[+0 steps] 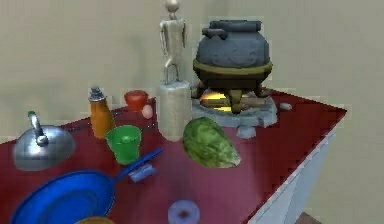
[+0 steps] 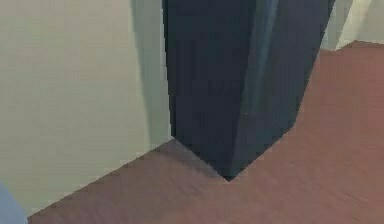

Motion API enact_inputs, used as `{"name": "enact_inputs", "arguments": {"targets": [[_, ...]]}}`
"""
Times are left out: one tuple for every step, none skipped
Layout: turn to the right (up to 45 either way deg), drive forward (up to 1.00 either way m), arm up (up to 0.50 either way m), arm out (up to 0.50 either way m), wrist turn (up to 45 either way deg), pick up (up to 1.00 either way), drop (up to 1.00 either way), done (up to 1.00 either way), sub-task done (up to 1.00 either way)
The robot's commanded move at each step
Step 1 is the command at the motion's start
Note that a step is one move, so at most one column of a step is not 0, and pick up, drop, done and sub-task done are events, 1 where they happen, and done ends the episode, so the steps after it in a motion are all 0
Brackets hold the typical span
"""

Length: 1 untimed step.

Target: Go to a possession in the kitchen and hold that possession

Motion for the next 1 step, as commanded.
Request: {"name": "enact_inputs", "arguments": {"targets": [[-45.0,0.00,0.00,0.00,0.0,0.00,0.00,0.00,0.00]]}}
